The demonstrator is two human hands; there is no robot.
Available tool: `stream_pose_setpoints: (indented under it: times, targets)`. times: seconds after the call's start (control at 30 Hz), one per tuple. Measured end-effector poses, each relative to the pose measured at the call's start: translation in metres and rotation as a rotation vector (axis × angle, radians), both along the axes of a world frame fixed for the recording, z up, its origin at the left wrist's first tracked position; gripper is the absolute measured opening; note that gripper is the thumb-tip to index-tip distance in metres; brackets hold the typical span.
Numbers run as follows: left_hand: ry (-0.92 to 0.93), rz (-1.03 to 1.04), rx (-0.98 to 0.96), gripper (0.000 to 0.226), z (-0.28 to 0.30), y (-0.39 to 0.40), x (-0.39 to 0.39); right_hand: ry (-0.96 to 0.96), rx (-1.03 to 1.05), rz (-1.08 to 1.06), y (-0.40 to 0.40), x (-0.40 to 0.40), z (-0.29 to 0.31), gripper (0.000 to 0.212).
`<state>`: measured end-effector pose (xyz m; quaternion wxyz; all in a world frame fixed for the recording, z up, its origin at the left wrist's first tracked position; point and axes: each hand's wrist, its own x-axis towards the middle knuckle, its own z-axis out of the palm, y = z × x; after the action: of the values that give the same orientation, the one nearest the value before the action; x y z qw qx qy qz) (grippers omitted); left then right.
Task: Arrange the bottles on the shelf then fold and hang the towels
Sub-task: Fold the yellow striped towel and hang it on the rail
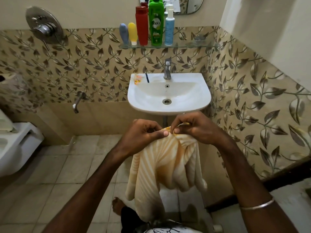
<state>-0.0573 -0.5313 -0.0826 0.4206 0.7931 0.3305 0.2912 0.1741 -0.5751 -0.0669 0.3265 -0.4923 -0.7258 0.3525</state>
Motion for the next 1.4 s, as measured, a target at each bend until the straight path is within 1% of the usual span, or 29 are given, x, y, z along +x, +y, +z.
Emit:
stream_pose_setpoints:
  times: [0.07, 0.17, 0.23, 0.3, 0.37, 0.43, 0.6, 0.67, 0.77, 0.9, 1.1, 1.2, 1.27, 1.4]
  targets:
    - [0.042, 0.045, 0.023, 0.015, -0.004, 0.0, -0.004, -0.03, 0.036, -0.047, 0.001, 0.005, 0.002, 0.011]
    - [0.085, 0.109, 0.028, 0.023, -0.009, -0.001, -0.018, -0.043, 0.062, -0.183, 0.001, 0.028, 0.003, 0.014]
    - [0.083, 0.128, 0.014, 0.022, -0.011, -0.001, -0.026, -0.049, 0.067, -0.257, 0.001, 0.042, 0.002, 0.015]
    - [0.073, 0.13, 0.023, 0.018, -0.009, 0.0, -0.027, -0.073, 0.06, -0.277, 0.001, 0.047, -0.001, 0.016]
    - [0.058, 0.128, 0.048, 0.016, -0.004, -0.001, -0.024, -0.098, 0.052, -0.254, -0.001, 0.043, -0.002, 0.019]
    - [0.036, 0.118, 0.061, 0.013, 0.0, 0.0, -0.021, -0.081, 0.048, -0.197, -0.002, 0.034, 0.001, 0.018]
    - [0.039, 0.051, 0.119, 0.014, 0.003, 0.001, -0.011, -0.024, -0.002, 0.054, -0.004, -0.006, 0.002, 0.012]
    - [0.045, 0.02, 0.138, 0.014, 0.006, 0.002, -0.01, 0.007, -0.025, 0.1, -0.003, -0.018, -0.002, 0.009]
    - [0.051, 0.019, 0.107, 0.011, 0.007, 0.004, -0.017, -0.01, -0.033, 0.051, 0.001, -0.021, -0.004, 0.009]
    - [0.068, 0.057, 0.063, 0.012, 0.003, 0.003, -0.027, -0.019, 0.003, -0.014, 0.003, -0.016, -0.004, 0.012]
    - [0.076, 0.118, 0.028, 0.014, -0.002, -0.001, -0.043, -0.074, 0.055, -0.209, 0.003, 0.021, -0.001, 0.019]
    - [0.059, 0.129, 0.027, 0.013, 0.002, -0.001, -0.046, -0.11, 0.051, -0.28, 0.002, 0.032, 0.0, 0.019]
    - [0.049, 0.133, 0.042, 0.011, 0.005, 0.0, -0.043, -0.116, 0.06, -0.25, 0.001, 0.03, 0.0, 0.016]
    - [0.029, 0.108, 0.062, 0.011, 0.011, -0.001, -0.035, 0.011, 0.04, -0.06, -0.004, 0.006, 0.003, 0.015]
